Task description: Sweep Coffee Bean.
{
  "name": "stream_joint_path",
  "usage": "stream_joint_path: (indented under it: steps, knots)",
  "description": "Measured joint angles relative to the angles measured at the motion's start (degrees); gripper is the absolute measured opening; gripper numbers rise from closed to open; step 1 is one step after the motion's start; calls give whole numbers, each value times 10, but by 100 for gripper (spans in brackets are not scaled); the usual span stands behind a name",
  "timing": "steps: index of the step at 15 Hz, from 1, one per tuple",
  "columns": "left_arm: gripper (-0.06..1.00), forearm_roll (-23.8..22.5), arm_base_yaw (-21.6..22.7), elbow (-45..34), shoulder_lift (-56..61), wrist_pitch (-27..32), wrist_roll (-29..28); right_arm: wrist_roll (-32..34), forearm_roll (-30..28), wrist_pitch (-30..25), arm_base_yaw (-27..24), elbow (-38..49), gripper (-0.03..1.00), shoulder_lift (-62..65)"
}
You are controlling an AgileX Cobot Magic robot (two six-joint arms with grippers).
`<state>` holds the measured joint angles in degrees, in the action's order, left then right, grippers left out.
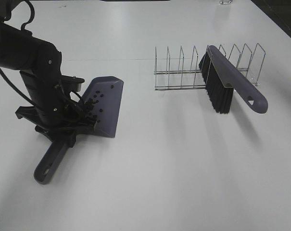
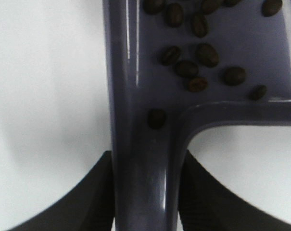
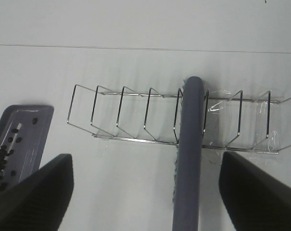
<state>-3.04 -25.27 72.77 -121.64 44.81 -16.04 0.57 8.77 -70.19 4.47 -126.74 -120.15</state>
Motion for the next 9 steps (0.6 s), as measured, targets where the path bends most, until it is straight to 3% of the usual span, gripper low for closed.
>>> stream_joint_path:
  steps: [1,5,9]
  knots:
    - [35,1,0,0,0,0,0,0,7,1,0,17,74,12]
    - [59,13,2,1,0,0,0,0,25,1,0,81,74,65]
    - [64,12,2,11,35,46,3,0,26,1,0,162,74,136]
